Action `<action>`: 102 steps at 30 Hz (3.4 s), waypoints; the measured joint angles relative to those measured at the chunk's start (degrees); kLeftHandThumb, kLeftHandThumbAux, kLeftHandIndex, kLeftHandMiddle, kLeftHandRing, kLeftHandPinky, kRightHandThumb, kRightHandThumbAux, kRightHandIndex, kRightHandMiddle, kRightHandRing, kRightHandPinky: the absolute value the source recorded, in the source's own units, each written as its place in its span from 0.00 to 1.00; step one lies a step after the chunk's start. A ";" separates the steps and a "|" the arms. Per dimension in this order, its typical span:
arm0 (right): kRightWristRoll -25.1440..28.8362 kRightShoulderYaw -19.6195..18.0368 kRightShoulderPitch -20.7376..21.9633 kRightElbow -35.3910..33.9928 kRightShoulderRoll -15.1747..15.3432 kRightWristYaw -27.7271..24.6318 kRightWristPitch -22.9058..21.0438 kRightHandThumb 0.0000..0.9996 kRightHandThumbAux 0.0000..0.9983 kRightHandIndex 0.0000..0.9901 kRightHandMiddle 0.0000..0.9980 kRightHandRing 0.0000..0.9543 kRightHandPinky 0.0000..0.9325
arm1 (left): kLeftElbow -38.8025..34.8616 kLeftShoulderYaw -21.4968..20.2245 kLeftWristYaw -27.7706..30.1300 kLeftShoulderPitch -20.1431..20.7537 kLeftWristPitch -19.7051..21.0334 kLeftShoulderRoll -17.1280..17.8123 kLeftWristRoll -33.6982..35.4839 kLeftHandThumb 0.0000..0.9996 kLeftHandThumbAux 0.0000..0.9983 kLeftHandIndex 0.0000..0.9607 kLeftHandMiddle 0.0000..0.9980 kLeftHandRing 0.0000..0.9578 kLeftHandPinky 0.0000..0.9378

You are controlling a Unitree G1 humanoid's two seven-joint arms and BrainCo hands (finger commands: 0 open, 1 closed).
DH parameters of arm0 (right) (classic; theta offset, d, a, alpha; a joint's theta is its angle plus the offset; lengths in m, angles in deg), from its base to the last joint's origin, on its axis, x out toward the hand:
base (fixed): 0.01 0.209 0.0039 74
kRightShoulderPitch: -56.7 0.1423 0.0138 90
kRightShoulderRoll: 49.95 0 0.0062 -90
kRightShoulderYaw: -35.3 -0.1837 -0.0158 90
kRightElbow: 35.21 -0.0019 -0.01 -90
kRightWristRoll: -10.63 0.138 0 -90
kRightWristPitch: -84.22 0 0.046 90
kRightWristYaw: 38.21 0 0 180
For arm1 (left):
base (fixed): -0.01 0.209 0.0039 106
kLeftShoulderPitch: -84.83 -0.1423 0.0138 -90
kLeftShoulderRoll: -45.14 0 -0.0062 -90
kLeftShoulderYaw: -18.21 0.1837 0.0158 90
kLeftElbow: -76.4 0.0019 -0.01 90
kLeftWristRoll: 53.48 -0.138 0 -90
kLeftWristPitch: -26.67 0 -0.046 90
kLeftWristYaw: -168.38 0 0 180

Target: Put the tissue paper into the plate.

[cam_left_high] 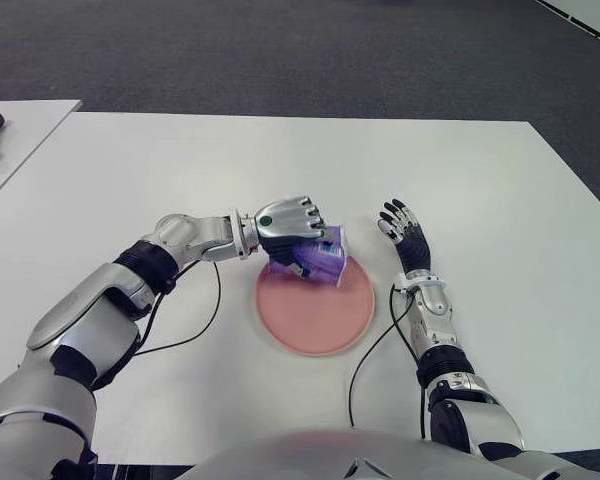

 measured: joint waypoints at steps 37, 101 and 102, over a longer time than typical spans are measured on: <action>-0.16 0.05 1.06 1.45 0.41 -0.04 0.00 0.44 0.63 0.10 0.13 0.14 0.19 | -13.10 -6.97 20.28 -6.64 -2.12 2.08 9.58 0.72 0.70 0.46 0.84 0.88 0.90; -0.29 0.96 0.82 1.29 0.95 0.19 0.00 0.43 0.62 0.13 0.14 0.17 0.22 | -15.39 -9.87 30.12 -12.89 4.00 -1.84 6.89 0.00 0.32 0.00 0.00 0.00 0.00; -0.31 1.00 0.78 1.23 0.96 0.22 0.00 0.43 0.61 0.13 0.14 0.17 0.22 | -15.57 -9.67 29.76 -12.87 4.21 -1.78 6.38 0.00 0.32 0.00 0.00 0.00 0.00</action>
